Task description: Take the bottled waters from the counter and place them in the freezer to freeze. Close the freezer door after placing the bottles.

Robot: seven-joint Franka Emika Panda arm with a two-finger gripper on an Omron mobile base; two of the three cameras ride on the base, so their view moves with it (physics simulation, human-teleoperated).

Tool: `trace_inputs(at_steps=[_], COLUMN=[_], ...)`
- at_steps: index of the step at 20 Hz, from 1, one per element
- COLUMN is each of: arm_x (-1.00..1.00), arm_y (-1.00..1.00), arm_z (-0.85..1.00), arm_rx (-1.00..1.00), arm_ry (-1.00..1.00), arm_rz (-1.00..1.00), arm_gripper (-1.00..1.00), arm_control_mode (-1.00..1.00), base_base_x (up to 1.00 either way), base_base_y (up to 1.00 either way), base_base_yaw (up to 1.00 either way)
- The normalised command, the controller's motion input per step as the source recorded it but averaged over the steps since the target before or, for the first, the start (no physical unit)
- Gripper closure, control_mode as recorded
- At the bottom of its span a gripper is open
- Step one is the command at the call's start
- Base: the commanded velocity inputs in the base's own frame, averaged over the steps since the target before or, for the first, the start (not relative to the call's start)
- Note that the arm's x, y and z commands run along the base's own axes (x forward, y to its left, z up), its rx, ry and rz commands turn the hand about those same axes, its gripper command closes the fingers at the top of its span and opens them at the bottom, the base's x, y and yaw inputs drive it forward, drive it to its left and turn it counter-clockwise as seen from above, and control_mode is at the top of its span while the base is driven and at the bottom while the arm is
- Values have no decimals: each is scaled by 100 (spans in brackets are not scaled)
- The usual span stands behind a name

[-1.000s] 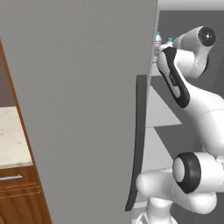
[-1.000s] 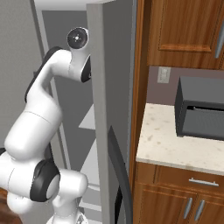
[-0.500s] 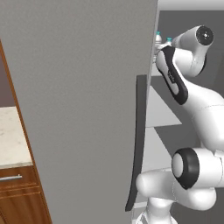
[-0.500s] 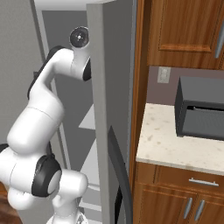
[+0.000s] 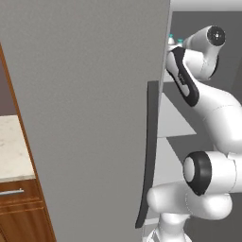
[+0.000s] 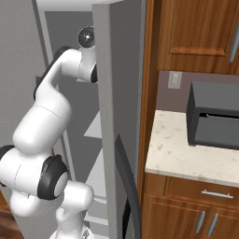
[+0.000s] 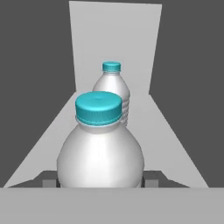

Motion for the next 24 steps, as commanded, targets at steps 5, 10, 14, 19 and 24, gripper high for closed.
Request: trace_inputs(at_steps=[5,10,14,19,24], arm_x=[43,23,3,0,0], arm_y=[0,-2,-3,0,0], arm_z=[-8,-21,-30,-11,-3], arm_rx=[0,0,0,0,0], arm_ry=[0,1,1,0,0], arm_rz=[0,0,0,0,0], arm_gripper=[100,100,100,100,-100], arm_control_mode=[-100,-100,-100,-100,-100], base_base_x=[0,0,0,0,0], base_base_y=[0,0,0,0,0], base_base_yaw=[0,0,0,0,0])
